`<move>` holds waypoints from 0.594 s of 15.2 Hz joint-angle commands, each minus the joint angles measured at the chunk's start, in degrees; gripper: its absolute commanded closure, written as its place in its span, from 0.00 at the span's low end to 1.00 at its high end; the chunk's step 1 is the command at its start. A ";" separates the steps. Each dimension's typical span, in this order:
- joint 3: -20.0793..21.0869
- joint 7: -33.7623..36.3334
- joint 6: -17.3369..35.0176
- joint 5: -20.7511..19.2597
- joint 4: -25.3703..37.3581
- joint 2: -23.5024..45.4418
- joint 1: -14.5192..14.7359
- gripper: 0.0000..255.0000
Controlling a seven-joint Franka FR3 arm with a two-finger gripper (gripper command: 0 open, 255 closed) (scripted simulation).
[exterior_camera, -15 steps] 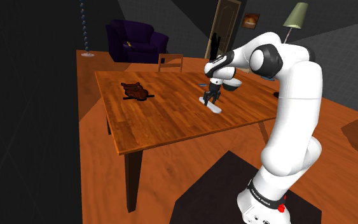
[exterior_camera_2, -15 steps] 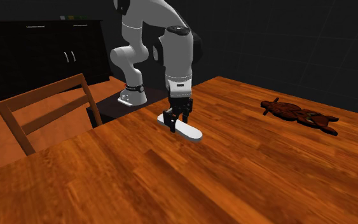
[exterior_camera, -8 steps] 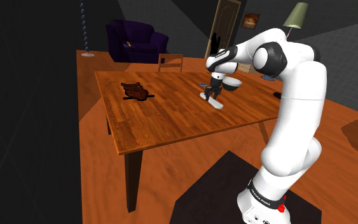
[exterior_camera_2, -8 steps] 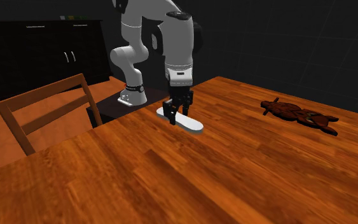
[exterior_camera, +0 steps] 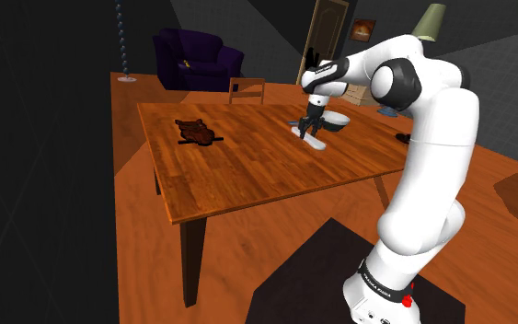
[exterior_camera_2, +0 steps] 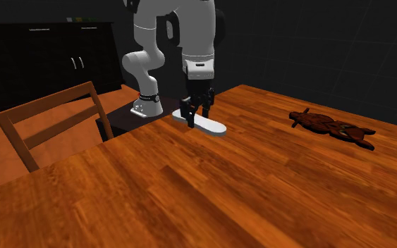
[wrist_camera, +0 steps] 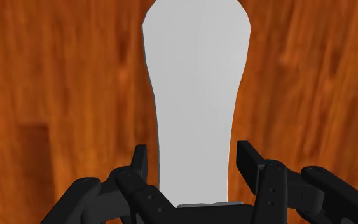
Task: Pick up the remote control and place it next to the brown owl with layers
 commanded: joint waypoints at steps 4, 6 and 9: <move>1.17 3.85 -1.07 -0.42 1.11 -0.16 2.44 1.00; 1.99 6.29 -1.26 -0.54 1.76 0.22 3.99 1.00; 3.20 9.88 -1.71 -0.64 3.30 1.17 6.25 1.00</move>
